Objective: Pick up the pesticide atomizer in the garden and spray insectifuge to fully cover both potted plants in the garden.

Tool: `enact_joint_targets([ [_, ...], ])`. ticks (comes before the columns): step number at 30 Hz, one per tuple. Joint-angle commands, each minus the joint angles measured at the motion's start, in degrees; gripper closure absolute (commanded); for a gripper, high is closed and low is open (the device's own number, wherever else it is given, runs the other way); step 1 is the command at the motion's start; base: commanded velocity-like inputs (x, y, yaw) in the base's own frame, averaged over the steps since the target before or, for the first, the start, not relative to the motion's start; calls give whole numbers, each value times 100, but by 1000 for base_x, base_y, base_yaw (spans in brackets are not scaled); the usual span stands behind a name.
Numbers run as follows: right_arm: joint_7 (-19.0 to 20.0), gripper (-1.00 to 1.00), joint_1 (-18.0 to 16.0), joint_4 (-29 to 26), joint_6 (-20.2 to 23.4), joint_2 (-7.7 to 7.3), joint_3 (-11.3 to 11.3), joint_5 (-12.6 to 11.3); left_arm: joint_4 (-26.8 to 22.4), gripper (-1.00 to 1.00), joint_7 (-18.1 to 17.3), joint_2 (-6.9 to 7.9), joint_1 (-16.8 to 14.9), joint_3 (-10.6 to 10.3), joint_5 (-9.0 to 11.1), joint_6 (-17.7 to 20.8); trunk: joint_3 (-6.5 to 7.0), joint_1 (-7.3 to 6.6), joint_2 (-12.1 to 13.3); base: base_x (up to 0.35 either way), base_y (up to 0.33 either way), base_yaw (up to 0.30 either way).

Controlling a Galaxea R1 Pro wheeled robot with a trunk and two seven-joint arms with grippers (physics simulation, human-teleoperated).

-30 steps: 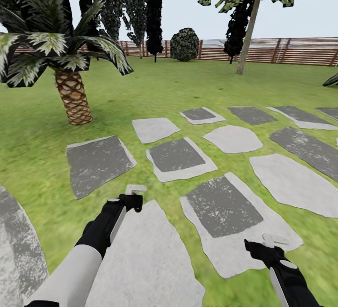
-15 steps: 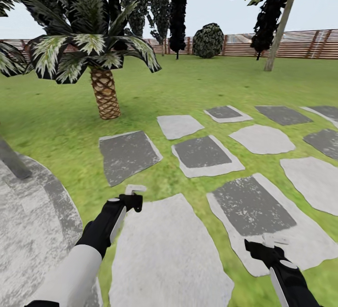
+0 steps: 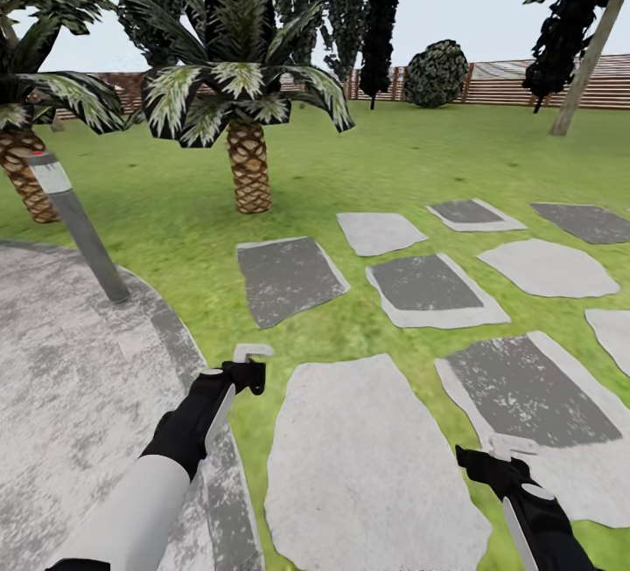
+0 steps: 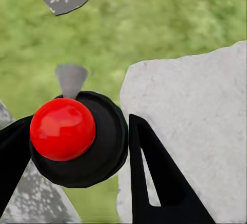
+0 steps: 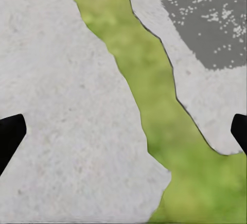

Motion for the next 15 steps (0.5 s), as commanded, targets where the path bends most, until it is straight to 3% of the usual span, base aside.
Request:
enact_joint_targets([
  [1,-1,-100,0,-13,35,-1,-3,4,-5,100,-25,-2,-3,3,-36,25,-5,-3,-2,-148,245,257],
  [10,-1,-100,1,-13,35,-1,-3,4,-5,100,-25,-2,-3,-1,-36,25,-5,-3,-2,-148,229,257],
  [15,-1,-100,0,-13,35,-1,-3,4,-5,100,-25,-2,-3,1,-36,25,-5,-3,-2,-99,103,257],
])
